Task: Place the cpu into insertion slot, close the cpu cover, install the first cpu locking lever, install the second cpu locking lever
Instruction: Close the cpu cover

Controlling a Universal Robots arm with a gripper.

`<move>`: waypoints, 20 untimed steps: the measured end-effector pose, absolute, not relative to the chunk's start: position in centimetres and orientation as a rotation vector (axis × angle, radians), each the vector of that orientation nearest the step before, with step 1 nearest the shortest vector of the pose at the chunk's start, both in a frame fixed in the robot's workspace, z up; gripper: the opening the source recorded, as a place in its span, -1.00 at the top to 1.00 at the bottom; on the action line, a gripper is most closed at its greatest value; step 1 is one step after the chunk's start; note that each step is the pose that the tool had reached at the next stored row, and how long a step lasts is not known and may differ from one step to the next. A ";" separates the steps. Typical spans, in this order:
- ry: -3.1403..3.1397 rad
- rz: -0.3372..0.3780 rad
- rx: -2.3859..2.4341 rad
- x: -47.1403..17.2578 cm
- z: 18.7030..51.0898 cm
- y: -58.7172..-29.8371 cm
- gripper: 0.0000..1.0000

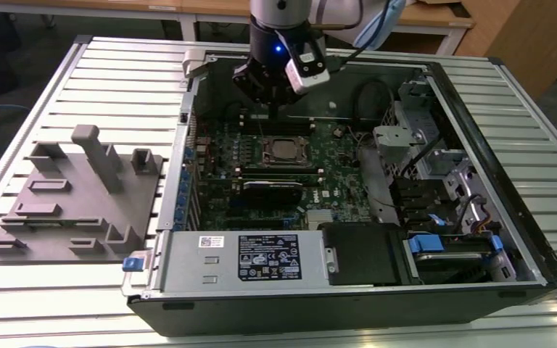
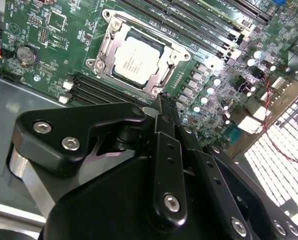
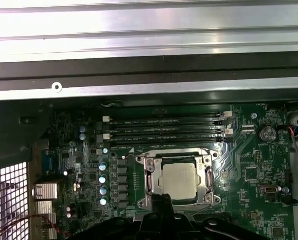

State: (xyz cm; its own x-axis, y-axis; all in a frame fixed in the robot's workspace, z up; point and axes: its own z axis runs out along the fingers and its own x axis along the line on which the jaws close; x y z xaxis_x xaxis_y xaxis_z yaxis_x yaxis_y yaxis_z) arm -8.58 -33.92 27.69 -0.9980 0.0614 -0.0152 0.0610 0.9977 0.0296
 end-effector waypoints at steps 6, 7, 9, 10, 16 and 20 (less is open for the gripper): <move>3.124 0.045 0.096 -8.6 27.0 -33.9 0.80; 3.124 0.046 0.096 -8.6 26.9 -33.9 0.80; 3.124 0.046 0.096 -8.6 26.7 -33.9 0.80; 3.124 0.045 0.096 -8.6 26.6 -34.0 0.80; 3.124 0.045 0.096 -8.6 26.1 -34.0 0.80; 3.124 0.045 0.096 -7.9 26.1 -34.0 0.80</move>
State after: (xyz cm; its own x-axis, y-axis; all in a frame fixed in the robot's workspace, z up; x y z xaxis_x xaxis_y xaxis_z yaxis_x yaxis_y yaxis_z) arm -7.95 -34.01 26.10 -0.9980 0.0615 -0.0149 0.0610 0.9977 0.0295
